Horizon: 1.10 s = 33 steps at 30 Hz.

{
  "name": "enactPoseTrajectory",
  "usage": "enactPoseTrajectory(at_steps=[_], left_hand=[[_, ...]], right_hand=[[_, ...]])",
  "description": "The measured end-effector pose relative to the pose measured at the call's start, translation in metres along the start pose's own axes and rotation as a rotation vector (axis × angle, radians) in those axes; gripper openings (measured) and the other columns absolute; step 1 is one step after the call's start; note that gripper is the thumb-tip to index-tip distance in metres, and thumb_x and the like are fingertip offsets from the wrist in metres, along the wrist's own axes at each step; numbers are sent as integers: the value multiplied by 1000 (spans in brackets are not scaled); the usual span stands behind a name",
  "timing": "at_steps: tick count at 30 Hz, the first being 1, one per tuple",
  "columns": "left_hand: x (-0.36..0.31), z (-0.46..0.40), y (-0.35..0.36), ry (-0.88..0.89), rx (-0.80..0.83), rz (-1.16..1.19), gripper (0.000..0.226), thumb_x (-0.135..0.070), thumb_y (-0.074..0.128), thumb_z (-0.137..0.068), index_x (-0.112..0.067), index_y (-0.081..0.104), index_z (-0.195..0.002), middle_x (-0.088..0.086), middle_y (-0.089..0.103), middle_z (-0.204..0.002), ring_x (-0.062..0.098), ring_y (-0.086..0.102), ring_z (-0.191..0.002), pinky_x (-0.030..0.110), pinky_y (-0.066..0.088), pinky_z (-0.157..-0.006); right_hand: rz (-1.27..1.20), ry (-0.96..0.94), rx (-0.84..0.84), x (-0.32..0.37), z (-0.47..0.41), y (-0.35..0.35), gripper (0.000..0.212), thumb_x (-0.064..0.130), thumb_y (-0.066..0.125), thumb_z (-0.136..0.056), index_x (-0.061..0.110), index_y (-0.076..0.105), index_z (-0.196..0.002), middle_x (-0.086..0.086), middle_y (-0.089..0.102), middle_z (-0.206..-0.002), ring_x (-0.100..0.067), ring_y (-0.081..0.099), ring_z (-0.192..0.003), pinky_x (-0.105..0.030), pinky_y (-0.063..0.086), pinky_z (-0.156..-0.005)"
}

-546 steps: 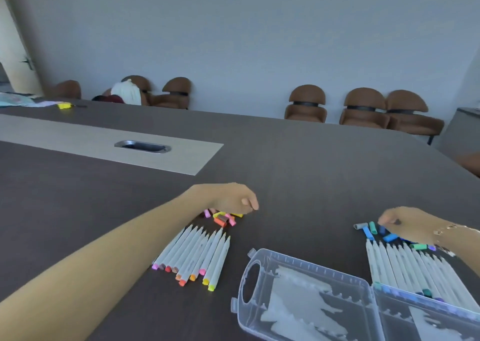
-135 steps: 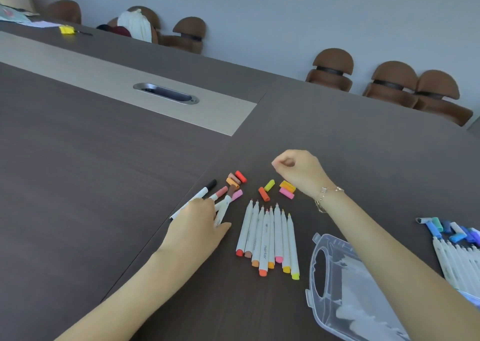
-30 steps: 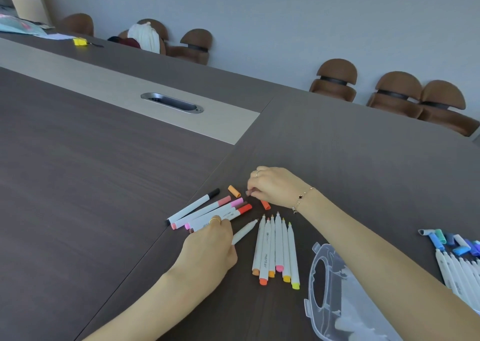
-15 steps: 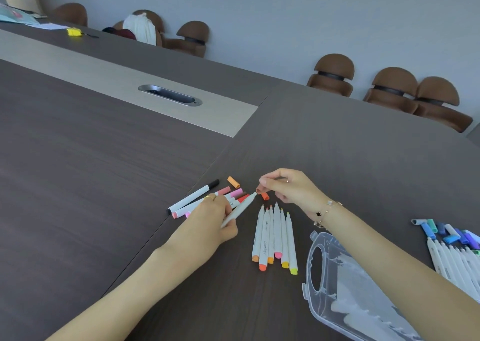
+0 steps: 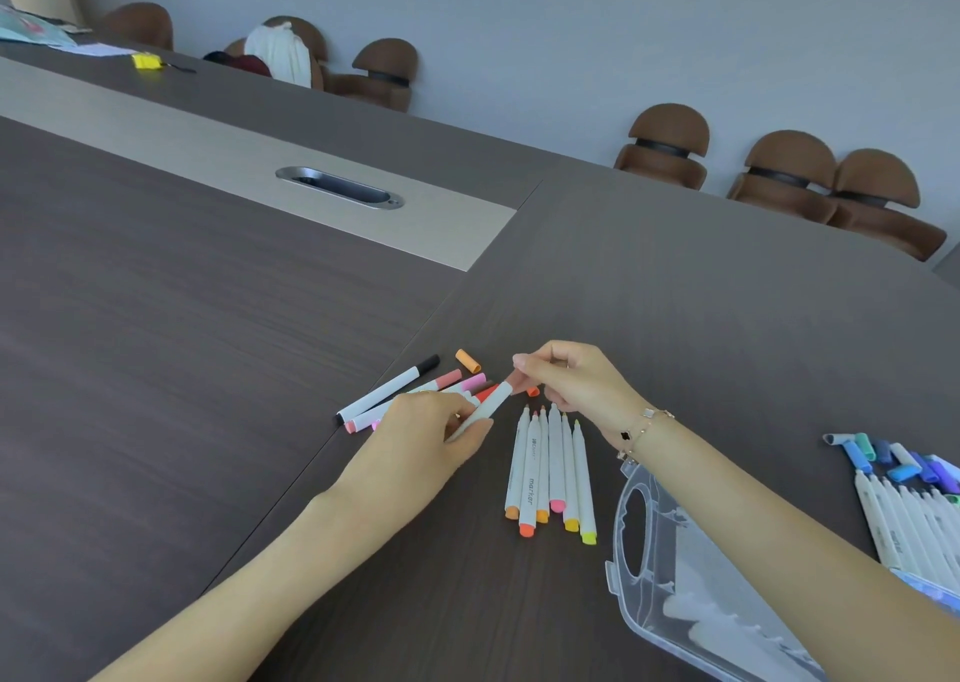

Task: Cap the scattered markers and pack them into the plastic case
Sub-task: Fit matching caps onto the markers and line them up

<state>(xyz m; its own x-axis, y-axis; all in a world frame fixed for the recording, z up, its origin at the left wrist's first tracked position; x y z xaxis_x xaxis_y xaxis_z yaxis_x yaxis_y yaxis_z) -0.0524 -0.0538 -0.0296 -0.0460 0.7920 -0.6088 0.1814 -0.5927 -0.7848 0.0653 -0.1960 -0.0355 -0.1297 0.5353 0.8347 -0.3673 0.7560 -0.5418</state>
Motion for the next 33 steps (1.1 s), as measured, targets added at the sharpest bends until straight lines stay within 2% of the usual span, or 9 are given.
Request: enactPoseTrajectory(at_steps=[4,7,10,14,18,21,25,30,33], left_hand=[[-7,4,-1,-43,-89,101,25,-34,56,-92,-19,70,-77,-8,45,-52,11,41,-43,11,32,-43],[-8,7,-3,-67,-109,116,37,-30,57,-92,-23,55,-56,-11,35,-45,9,39,-39,9,32,-43],[-7,6,-5,-60,-128,109,44,-30,57,-92,-27,47,-49,-8,34,-46,11,36,-39,10,31,-44],[-5,2,-4,-56,-119,106,21,-33,58,-91,-22,75,-86,-4,59,-63,10,42,-44,10,35,-43],[9,-4,-1,-85,-101,-105,27,-38,54,-91,-18,73,-90,0,65,-81,14,55,-55,20,39,-46],[12,-4,4,-74,-65,-208,25,-38,54,-91,-18,68,-95,-5,58,-94,12,59,-73,18,41,-52],[6,0,7,-10,-13,-266,29,-43,52,-91,-23,56,-112,-8,49,-111,7,55,-82,17,45,-64],[-22,3,24,21,74,-170,27,-47,53,-89,-28,56,-108,-13,54,-101,6,55,-77,12,46,-64],[-31,-2,37,-7,144,-186,35,-40,53,-91,-24,54,-121,-9,59,-106,9,60,-89,16,49,-73]], right_hand=[[-18,-34,-83,4,0,2,24,32,58,-92,13,71,-89,1,69,-92,-8,55,-76,-20,41,-67],[-40,-45,-92,8,1,5,24,29,58,-92,11,72,-88,1,69,-89,-8,53,-73,-20,40,-67],[-71,-48,-96,8,1,6,24,29,58,-92,10,72,-88,-3,70,-91,-8,52,-71,-22,41,-67],[-101,-28,-36,6,3,5,22,31,58,-92,16,73,-89,3,71,-88,-6,53,-68,-20,39,-63],[142,-128,-70,10,-5,-27,18,29,59,-91,20,74,-91,12,72,-86,3,62,-79,-20,49,-82],[406,-157,-107,5,-16,-43,19,22,57,-91,15,74,-94,7,70,-91,-7,63,-87,-18,49,-77],[675,-192,-53,4,-26,-39,21,18,52,-91,14,73,-90,0,70,-90,-16,65,-86,-30,54,-75],[683,-277,18,28,-40,-13,20,22,54,-91,15,71,-96,3,69,-96,-14,65,-88,-31,54,-80],[643,-278,102,44,-48,10,22,29,57,-91,14,69,-101,5,68,-99,-13,63,-93,-31,52,-83]])
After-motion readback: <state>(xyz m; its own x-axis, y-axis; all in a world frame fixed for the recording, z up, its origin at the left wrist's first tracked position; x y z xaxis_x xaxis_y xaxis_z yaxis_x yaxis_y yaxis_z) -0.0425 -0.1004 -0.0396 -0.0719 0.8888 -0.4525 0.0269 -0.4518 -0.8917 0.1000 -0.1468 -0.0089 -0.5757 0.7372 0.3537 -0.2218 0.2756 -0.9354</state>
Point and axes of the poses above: each hand's wrist, its own z-axis away from the middle knuckle, its own y-axis out of the palm, x = y × z, the point moved 5 cm from there along -z, towards the middle knuckle
